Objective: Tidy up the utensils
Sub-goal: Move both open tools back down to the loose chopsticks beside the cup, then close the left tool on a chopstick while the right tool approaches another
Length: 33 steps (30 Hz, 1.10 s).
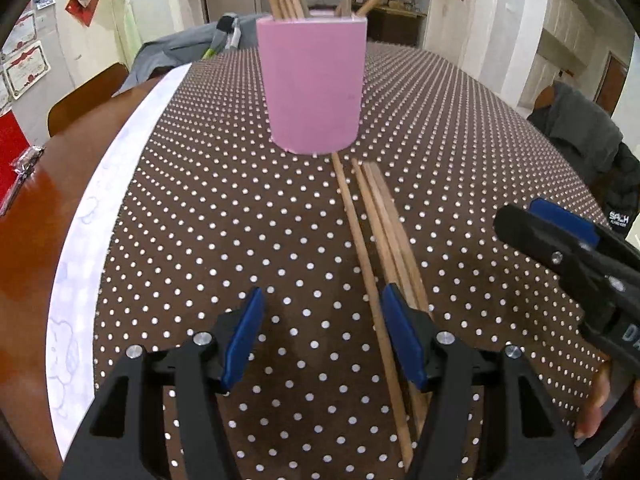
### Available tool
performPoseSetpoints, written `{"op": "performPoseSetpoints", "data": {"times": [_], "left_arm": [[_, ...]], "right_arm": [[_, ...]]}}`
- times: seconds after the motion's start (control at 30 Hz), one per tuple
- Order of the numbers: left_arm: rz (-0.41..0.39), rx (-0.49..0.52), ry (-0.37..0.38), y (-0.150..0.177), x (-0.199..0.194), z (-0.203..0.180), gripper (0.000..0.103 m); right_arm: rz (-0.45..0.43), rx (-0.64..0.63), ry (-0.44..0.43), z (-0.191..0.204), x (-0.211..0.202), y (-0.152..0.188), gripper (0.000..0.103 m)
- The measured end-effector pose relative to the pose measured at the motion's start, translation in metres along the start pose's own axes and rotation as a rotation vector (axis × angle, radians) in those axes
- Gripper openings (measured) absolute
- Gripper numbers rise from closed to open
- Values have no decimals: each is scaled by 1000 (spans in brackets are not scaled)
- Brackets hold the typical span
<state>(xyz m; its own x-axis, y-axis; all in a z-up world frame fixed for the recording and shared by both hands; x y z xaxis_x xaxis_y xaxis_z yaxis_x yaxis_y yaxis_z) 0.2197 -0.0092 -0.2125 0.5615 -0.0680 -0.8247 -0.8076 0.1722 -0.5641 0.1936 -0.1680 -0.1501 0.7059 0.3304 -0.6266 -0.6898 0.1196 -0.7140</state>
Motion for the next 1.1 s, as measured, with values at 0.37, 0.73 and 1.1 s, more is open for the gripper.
{"op": "performPoseSetpoints", "data": {"times": [0.37,0.73,1.1], "left_arm": [[14,-53,-23,-23,14,9,47],[5,-135,53,-10,6,36,9],[-5,-138,73,2,1,40,9]], "right_arm": [[40,8,3,-1,8,-2,66],[123,-109,46,28,28,3,66],[178,-203,87,54,48,9,66]]}}
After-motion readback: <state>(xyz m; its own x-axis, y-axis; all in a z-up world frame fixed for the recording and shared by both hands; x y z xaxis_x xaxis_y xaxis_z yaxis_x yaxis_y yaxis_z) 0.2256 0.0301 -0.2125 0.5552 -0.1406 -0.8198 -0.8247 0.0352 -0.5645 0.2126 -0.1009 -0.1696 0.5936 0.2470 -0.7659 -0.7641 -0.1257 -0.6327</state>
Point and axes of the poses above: each gripper's, at about its wrist camera, not at the fingertips, and x roughly the way its jaws point, z to its left, y to its underside, the point moved 4 cm from there along x, roughly the way its jaws point, and after that the axes turned 1 degree about x, right-handed, at the moved point
